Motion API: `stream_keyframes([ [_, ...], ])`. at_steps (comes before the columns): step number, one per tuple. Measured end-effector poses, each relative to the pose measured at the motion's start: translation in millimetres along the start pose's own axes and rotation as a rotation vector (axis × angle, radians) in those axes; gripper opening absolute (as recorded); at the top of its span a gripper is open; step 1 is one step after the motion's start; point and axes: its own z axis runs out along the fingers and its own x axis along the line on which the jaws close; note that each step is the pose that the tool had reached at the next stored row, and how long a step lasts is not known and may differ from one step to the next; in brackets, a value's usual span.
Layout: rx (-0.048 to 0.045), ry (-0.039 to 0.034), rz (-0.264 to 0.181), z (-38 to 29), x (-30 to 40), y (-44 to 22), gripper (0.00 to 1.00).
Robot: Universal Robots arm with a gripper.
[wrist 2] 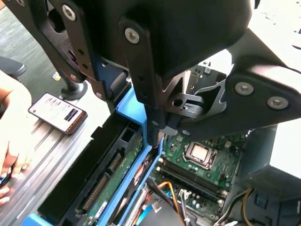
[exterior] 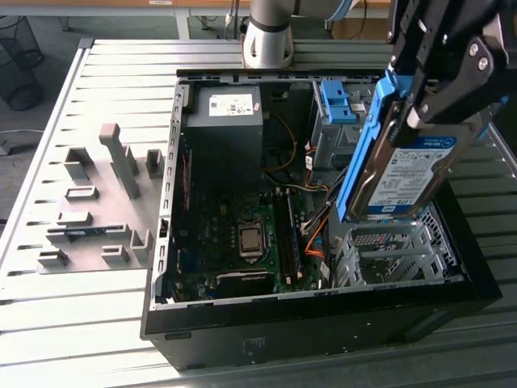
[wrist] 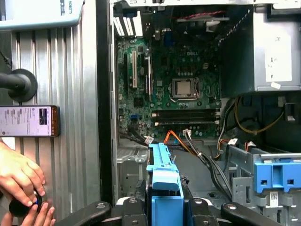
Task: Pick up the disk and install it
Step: 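Insert the disk into the insertion slot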
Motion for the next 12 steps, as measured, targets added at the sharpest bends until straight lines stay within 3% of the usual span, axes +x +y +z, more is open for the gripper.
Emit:
stream_keyframes([
  [5, -0.0002, 0.0, 0.0, 6.2, 0.1, -17.7, 0.36],
  [12, -0.0002, 0.0, 0.0, 17.1, 5.1, -27.6, 0.36],
])
